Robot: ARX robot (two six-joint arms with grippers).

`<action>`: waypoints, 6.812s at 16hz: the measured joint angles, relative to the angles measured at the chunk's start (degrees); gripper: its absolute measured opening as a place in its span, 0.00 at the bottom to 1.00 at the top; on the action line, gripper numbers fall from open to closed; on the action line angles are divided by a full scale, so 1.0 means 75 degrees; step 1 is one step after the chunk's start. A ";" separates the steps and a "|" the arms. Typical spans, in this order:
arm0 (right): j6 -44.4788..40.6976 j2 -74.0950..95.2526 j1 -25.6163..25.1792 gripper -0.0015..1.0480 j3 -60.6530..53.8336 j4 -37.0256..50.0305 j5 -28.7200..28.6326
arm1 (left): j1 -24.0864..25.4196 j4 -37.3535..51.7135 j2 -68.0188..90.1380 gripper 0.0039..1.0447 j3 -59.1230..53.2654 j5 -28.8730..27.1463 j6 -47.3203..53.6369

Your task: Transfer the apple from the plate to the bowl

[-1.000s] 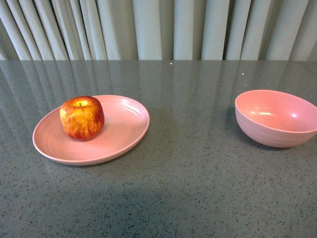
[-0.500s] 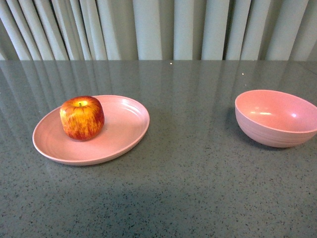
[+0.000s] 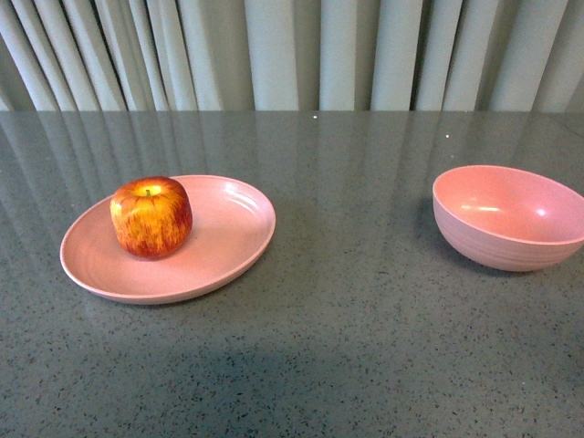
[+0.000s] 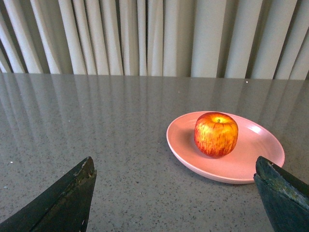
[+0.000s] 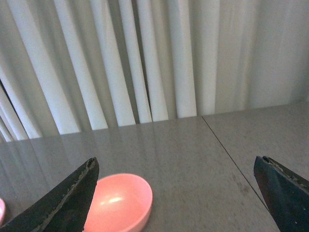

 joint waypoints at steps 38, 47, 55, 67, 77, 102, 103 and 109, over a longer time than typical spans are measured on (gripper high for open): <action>0.0670 0.8711 0.2454 0.03 0.6554 -0.3506 -0.1035 | 0.0000 0.0000 0.0000 0.94 0.0000 0.0003 0.0000; 0.0924 0.9821 0.2830 0.03 0.6729 -0.3550 -0.0810 | 0.0000 0.0000 0.0000 0.94 0.0000 0.0003 0.0000; 0.1122 1.0159 0.2830 0.03 0.6723 -0.3518 -0.0705 | 0.0000 0.0000 0.0000 0.94 0.0000 0.0003 0.0000; 0.1265 0.9635 0.2637 0.62 0.6543 -0.3456 -0.0871 | 0.0000 0.0000 0.0000 0.94 0.0000 0.0003 0.0000; 0.1035 0.2763 0.1402 0.81 0.1938 -0.0527 -0.0006 | 0.0000 0.0000 0.0000 0.94 0.0000 0.0003 0.0000; -0.0752 -0.3751 0.0026 0.03 -0.1486 -0.3171 -0.0679 | 0.0000 0.0000 0.0000 0.94 0.0000 0.0003 0.0000; -0.0749 -0.3751 0.0026 0.15 -0.1486 -0.3171 -0.0679 | 0.0000 0.0000 0.0000 0.94 0.0000 0.0003 0.0000; -0.0749 -0.3751 0.0026 0.83 -0.1486 -0.3171 -0.0682 | 0.0000 0.0000 0.0000 0.94 0.0000 0.0003 0.0000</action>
